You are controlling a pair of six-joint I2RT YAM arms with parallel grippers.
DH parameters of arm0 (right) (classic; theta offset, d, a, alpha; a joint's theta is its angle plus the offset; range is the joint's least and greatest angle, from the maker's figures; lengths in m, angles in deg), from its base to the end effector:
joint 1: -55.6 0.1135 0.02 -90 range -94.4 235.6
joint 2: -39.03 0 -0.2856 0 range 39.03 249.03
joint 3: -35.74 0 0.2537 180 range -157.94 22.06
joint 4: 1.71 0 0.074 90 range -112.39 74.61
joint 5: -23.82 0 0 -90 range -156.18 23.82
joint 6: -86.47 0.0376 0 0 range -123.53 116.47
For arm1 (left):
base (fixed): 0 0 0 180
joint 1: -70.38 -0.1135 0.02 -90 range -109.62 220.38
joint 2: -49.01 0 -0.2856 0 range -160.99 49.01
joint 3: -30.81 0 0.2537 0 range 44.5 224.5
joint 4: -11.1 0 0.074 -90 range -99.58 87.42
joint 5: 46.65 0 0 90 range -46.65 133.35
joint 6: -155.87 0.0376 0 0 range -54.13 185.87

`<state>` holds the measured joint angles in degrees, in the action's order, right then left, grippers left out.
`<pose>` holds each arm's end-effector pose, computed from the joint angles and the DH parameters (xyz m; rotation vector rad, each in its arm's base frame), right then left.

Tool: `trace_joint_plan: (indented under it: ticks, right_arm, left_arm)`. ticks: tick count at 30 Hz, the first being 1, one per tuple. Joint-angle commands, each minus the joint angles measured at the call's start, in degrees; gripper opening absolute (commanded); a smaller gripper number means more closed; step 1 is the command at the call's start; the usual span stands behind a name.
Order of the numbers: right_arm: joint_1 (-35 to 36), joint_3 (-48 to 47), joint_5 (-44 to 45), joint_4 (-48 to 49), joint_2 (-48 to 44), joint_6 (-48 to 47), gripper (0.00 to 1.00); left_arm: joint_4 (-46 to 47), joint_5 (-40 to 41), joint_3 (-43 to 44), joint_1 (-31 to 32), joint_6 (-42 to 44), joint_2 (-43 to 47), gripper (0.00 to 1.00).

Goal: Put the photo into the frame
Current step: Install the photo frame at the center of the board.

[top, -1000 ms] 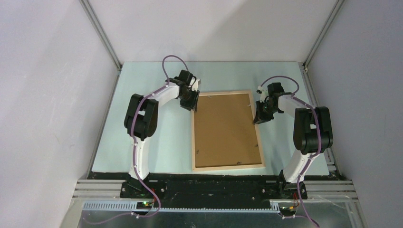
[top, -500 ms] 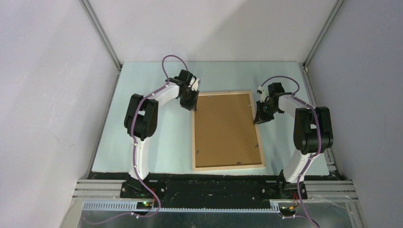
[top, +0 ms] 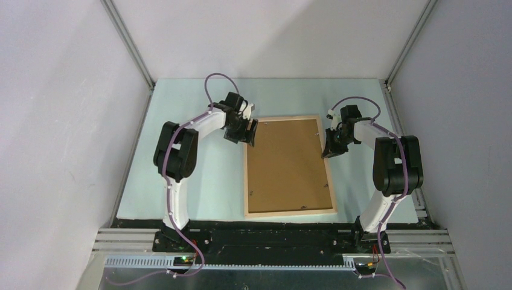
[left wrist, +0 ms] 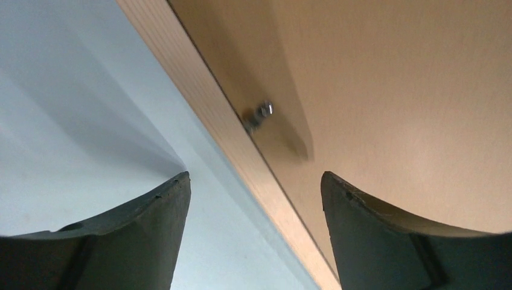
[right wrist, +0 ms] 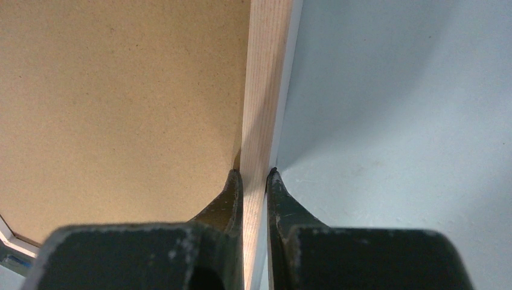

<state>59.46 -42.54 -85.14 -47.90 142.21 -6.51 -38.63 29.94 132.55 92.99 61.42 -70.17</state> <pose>0.3491 0.0358 0.1811 -0.2429 2.7690 0.4675 0.4067 -0.1788 0.1849 0.5029 2.7295 -0.4482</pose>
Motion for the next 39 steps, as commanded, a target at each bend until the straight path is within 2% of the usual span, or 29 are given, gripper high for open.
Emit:
trace_joint_plan:
  ticks: [1, 8, 17, 31, 39]
  right_arm:
    - [-0.4, 0.6, -2.3, -0.6, 0.6, -0.5, 0.0]
    - [-0.7, 0.0, -3.0, -0.5, 1.0, -0.6, 0.0]
    - [-1.5, 0.0, -2.9, -0.1, 1.0, -1.6, 0.0]
    - [-2.7, -0.1, -3.7, -0.2, 0.5, -2.7, 0.0]
    - [-3.1, 0.0, -3.8, 0.0, 0.6, -2.9, 0.0]
  left_arm:
    - [-0.1, -4.1, -6.5, 0.7, 3.5, 8.3, 0.85]
    - [-0.1, -5.5, -19.9, 4.6, 6.9, 19.0, 0.92]
    - [1.4, -2.7, -28.9, 12.6, 5.3, 24.8, 0.94]
    - [2.8, -1.4, -32.3, 18.1, 3.0, 22.4, 0.85]
    - [2.9, 2.0, -32.6, 20.2, 2.9, 22.1, 0.84]
